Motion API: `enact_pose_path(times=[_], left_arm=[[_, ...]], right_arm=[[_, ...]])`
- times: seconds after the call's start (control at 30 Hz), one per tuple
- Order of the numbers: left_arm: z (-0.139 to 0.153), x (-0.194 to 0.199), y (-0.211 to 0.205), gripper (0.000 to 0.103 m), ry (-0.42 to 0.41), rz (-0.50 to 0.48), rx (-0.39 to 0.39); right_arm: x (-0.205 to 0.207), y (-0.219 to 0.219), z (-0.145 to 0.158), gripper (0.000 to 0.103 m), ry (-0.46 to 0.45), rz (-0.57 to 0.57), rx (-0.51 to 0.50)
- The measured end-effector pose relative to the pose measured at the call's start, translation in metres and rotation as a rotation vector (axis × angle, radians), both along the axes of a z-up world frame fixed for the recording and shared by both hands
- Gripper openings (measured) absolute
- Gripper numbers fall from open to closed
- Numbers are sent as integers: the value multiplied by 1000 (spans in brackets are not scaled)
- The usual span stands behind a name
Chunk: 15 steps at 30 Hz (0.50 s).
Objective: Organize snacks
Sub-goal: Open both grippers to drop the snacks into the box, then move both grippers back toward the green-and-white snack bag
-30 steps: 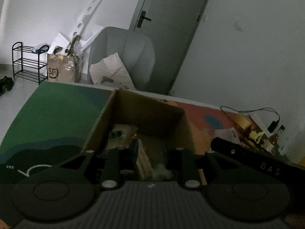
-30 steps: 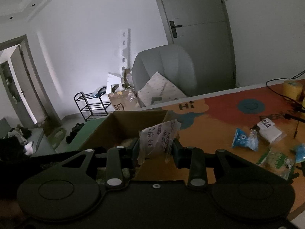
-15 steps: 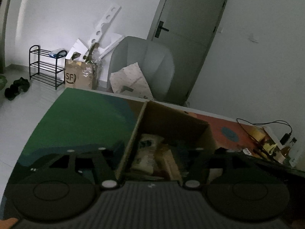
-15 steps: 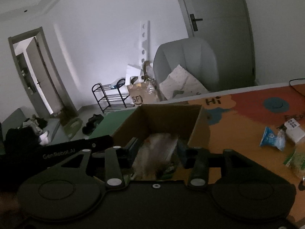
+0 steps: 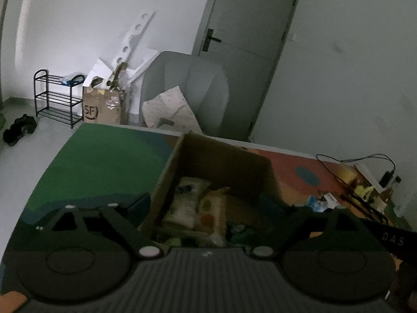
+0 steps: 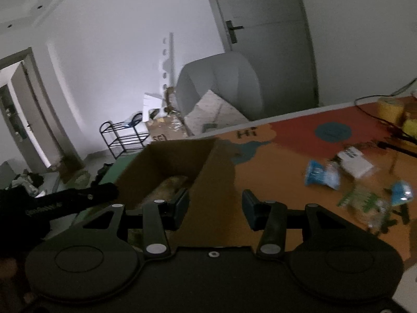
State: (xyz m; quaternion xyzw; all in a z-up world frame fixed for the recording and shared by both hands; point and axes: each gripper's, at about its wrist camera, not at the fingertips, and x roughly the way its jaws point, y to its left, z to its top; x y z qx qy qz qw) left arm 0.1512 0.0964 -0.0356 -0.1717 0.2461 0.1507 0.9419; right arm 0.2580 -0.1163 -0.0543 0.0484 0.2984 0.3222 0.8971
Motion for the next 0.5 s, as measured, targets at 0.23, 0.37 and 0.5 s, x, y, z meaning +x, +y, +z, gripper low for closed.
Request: enact_pose_path(times=[0.23,0.37,0.5], left_arm=[[-1,9,-30,96,6,-59,6],[-1,17,-49,98,3,-93,17],[1,23,-65,98,0,-138,21]], right_arm=[[2,-39,-6,63,3,-85,-14],[4,-61,-9,67,5,-137,-17],[7,-81,-12,69,7,-182,-14]])
